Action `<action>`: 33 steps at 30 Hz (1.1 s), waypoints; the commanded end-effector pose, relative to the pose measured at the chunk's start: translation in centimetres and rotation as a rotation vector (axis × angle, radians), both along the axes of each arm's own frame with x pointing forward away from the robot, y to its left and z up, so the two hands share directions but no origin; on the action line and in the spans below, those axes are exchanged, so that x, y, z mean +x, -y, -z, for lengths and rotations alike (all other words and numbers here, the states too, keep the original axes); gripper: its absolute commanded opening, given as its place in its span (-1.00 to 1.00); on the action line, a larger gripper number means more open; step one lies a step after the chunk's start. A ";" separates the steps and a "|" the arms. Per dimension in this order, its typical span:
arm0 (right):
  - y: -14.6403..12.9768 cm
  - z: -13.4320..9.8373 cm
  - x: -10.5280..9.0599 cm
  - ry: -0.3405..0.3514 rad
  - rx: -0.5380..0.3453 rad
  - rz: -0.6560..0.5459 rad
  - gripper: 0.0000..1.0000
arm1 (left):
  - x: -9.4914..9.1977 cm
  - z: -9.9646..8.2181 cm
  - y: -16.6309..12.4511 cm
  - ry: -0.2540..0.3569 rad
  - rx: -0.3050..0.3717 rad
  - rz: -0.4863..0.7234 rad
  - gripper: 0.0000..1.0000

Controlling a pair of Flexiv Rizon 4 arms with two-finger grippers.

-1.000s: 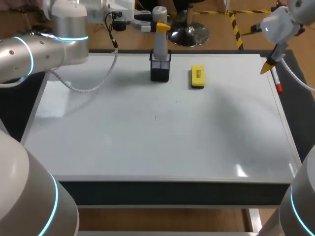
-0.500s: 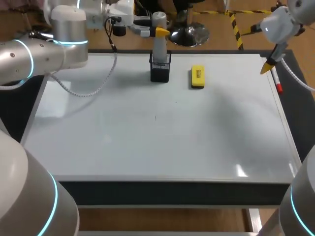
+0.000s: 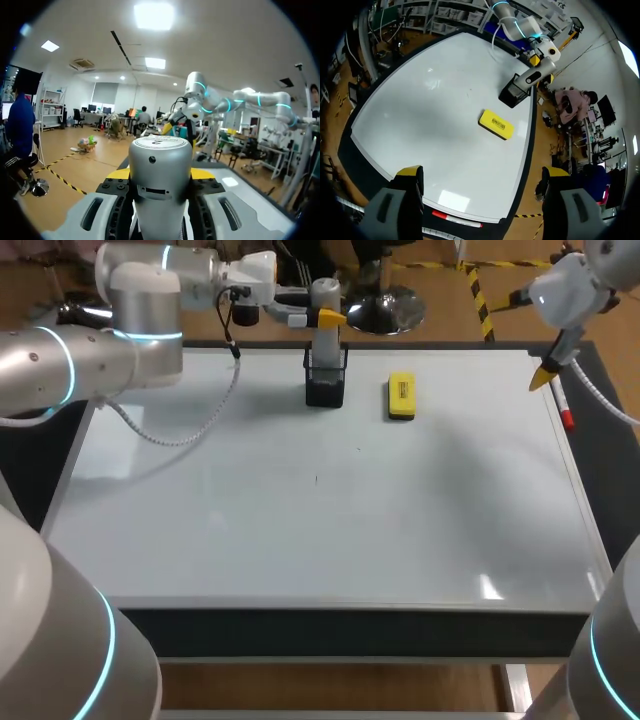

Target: Pick up the inspection probe, press it on each red-marked spot on the whiteboard one by one, put down the probe, pick up the eraser, and wipe off all the red marks.

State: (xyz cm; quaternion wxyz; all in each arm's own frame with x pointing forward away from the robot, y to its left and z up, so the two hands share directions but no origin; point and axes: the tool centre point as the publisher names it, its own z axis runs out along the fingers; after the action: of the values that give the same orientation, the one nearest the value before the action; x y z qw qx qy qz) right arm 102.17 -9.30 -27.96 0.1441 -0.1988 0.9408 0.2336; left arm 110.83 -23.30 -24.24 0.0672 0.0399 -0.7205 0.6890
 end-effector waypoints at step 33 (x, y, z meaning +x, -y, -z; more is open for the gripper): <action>0.0 -0.1 0.0 -0.001 -0.004 -0.001 1.00 | 0.2 3.5 0.1 0.010 -0.017 0.038 -1.00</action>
State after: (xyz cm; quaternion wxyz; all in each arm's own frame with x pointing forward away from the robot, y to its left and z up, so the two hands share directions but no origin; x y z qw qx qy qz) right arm 102.17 -9.29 -27.97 0.1441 -0.1989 0.9408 0.2336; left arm 110.48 -23.28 -27.53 0.0719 0.0261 -0.7173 0.6926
